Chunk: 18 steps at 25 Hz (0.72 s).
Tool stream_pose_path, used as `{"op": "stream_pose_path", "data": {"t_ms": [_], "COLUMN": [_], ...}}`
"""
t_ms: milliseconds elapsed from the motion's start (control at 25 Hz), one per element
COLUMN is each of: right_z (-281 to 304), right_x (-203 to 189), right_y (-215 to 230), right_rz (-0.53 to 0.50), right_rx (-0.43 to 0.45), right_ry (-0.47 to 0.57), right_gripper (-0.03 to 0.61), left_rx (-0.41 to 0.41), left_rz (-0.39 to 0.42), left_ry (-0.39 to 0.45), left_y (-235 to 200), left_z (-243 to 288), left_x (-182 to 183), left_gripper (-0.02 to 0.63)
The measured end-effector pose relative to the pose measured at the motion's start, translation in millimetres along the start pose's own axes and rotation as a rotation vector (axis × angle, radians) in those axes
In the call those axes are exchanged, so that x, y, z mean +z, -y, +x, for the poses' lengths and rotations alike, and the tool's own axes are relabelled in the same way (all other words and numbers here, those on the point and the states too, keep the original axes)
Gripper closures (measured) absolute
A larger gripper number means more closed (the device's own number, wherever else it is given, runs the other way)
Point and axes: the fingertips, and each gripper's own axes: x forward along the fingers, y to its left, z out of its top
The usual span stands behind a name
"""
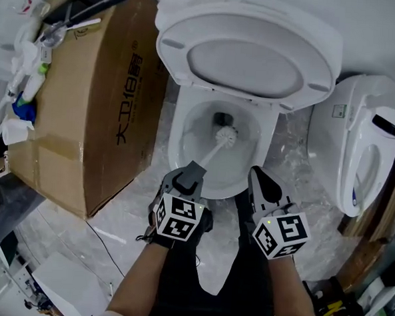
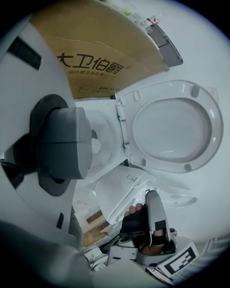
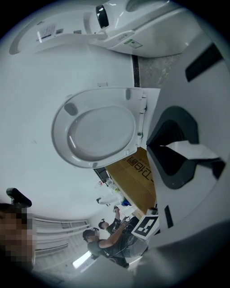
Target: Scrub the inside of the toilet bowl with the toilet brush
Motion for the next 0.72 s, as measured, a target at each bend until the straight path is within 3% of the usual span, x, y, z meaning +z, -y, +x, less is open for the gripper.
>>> {"op": "stream_pose_path", "data": {"t_ms": [720], "right_z": [-131], "right_x": [101], "right_y": [-117], "right_rz": [-0.124], "right_rx": [0.003], "right_ry": [0.102], "right_gripper": [0.566], "left_rx": [-0.065], "left_rz": [-0.105], "left_ry": [0.266], "left_y": [35], "left_z": [-252], "left_x": [69], "left_gripper": [0.462]}}
